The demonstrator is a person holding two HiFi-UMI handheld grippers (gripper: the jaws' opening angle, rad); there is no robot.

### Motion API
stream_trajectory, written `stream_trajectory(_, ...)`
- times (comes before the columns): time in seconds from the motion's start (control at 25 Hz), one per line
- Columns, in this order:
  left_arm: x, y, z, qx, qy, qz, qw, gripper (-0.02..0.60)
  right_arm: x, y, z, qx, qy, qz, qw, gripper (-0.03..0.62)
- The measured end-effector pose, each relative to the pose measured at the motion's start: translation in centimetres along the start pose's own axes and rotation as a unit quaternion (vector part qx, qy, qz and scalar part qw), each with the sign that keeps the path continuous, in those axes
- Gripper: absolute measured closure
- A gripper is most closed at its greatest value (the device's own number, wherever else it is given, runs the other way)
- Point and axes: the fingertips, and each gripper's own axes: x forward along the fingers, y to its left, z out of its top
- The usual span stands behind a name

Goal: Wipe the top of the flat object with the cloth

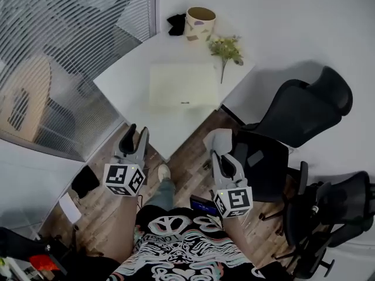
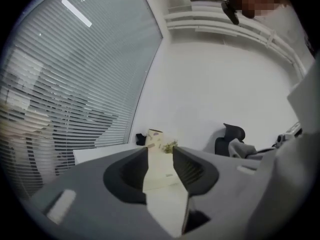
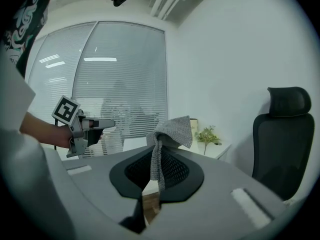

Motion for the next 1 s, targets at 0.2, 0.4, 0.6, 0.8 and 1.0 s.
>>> stream_trajectory(0.2, 6.3, 4.1, 0.0, -0.008, 0.029, -0.006, 0.9995, 0.416, 6.5, -1.4, 1.0, 0.011, 0.018, -0.013, 1.000, 0.581)
stream_trajectory(0.4, 11.6, 7.3, -0.5, -0.018, 0.049, -0.015, 0.9985, 0.416, 11.9, -2.6, 1.6, 0.005, 0.043, -0.023, 0.999, 0.582)
stream_trajectory(0.6, 15.7, 9.3, -1.6, -0.023, 0.071, -0.033, 0.9967, 0.416, 15.7, -4.2, 2.0, -0.011, 0.059, -0.049, 0.997, 0.580)
stream_trajectory(0.8, 18.2, 10.8, -2.8, -0.023, 0.091, -0.044, 0.9946, 0.416, 18.3, -5.1, 2.0, -0.019, 0.067, -0.059, 0.996, 0.580)
stream_trajectory(1.0, 19.6, 11.6, -3.3, -0.021, 0.100, -0.042, 0.9939, 0.414, 20.1, -6.3, 2.5, -0.019, 0.073, -0.070, 0.995, 0.580)
